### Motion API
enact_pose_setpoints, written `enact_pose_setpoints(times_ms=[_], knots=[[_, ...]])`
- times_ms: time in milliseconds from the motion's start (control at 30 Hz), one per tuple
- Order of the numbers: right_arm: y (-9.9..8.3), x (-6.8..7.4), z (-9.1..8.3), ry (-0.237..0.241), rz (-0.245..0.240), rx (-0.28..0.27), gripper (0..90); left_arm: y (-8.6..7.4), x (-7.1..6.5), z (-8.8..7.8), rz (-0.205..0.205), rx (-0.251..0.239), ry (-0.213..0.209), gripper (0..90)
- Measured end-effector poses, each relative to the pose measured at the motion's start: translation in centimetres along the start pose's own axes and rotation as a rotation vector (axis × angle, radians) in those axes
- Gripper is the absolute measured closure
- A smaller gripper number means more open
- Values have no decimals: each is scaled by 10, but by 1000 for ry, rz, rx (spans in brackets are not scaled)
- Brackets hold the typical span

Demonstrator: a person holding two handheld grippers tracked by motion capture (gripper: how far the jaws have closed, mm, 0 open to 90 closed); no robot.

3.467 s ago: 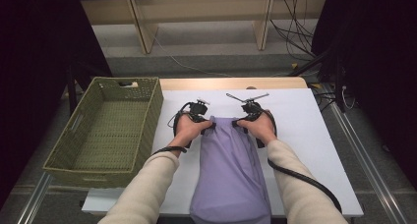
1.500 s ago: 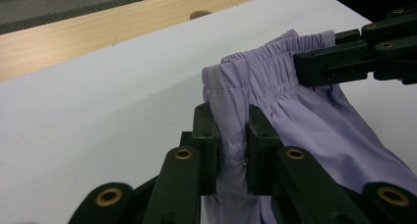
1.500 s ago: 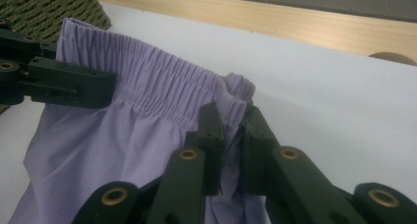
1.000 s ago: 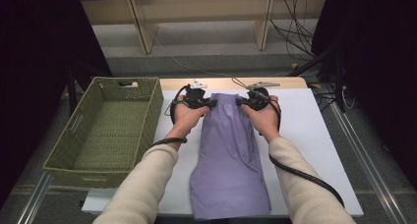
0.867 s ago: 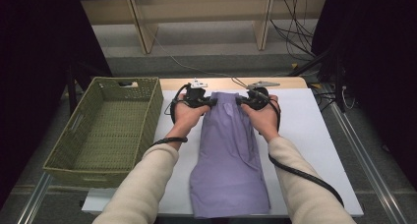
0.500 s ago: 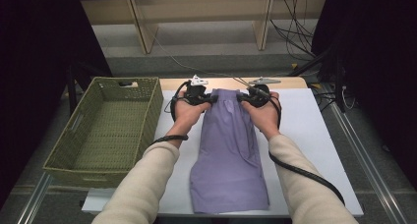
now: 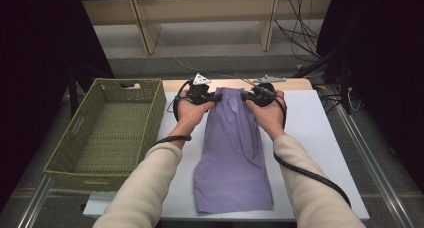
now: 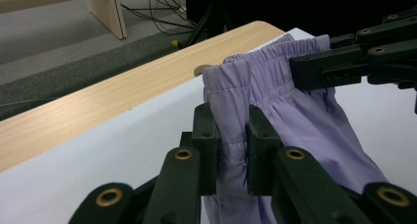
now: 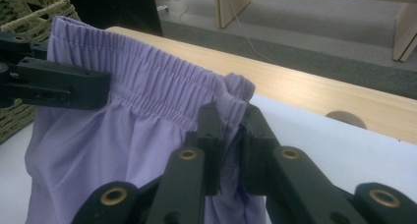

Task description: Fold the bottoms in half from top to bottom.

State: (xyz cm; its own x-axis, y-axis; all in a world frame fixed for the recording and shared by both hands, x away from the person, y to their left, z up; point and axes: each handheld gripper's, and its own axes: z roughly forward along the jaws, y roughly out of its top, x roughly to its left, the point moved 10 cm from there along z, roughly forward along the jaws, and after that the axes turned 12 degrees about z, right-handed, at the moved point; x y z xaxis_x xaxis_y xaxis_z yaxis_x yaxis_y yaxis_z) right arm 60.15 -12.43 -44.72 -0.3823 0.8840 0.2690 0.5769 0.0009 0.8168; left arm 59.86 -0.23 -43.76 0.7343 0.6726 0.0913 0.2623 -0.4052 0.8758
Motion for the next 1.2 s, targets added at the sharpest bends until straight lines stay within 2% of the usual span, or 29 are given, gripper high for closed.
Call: enact_pose_setpoints(times_ms=[133, 367, 933, 1200], knots=[[4, 0, -1, -2, -1, -9, 817, 6, 0, -2, 20, -5, -1, 775], [8, 0, -4, -5, 0, -27, 816, 10, 0, -3, 20, -28, 0, 776], [16, 2, -5, -12, -12, -44, 816, 16, 3, -5, 55, -22, 18, 775], [19, 4, -7, -7, -11, -52, 816, 19, 4, -7, 57, -33, 25, 776]])
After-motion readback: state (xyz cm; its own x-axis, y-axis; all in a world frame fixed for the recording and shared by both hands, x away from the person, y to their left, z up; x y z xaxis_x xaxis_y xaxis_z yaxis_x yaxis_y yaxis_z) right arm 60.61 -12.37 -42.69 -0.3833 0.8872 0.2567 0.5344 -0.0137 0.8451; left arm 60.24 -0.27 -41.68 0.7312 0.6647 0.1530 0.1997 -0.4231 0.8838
